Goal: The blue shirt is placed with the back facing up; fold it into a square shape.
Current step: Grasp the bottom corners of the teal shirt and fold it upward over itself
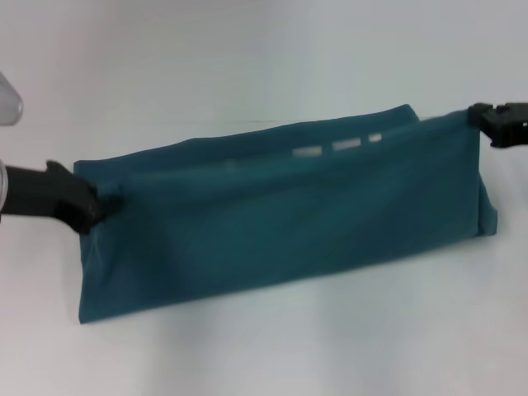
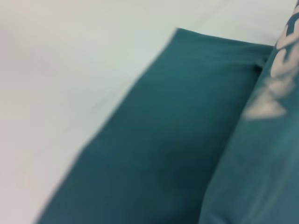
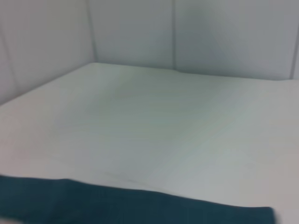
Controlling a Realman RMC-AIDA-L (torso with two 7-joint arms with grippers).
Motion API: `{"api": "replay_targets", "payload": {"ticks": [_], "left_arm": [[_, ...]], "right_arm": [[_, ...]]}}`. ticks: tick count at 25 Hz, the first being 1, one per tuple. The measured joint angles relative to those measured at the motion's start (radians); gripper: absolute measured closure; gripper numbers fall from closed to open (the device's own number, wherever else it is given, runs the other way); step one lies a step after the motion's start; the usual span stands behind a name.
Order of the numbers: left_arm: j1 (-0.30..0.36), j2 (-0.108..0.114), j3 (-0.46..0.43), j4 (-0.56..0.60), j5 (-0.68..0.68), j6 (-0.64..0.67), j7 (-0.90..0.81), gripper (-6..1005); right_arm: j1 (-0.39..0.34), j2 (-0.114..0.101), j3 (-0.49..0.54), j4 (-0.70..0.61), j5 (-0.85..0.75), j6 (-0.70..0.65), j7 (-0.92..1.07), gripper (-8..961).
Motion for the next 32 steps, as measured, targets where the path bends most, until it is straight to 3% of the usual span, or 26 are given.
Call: {"api": "replay_targets", "payload": {"ticks": [2, 3, 9, 16, 27, 32], "left_arm": [[-0.006, 0.010, -0.005, -0.037, -0.025, -0.085, 0.000, 955], [-0.006, 0.010, -0.005, -0.037, -0.025, -0.085, 0.000, 955], [-0.032, 0.033, 0.000, -0.156, -0.087, -0.265, 0.029, 955], [-0.072, 0.036, 0.005, -0.285, -0.103, -0.435, 0.095, 955], [-0.101, 0.018, 0.024, -0.376, -0.106, -0.594, 0.140, 923], [-0.100, -0.004, 0.068, -0.402, -0.103, -0.686, 0.140, 903]], "right_arm": [[0.087, -0.004, 0.054, 0.091, -0.041, 0.034, -0.019, 942], [0.087, -0.004, 0.054, 0.091, -0.041, 0.034, -0.019, 942], [0.246, -0.009, 0.135, 0.258, -0.124, 0.101, -0.041, 942], [0.373, -0.017, 0.143, 0.424, -0.213, 0.180, -0.046, 943], [0.422, -0.020, 0.139, 0.565, -0.264, 0.295, -0.045, 942], [0.433, -0.019, 0.141, 0.597, -0.259, 0.332, -0.043, 921]]}}
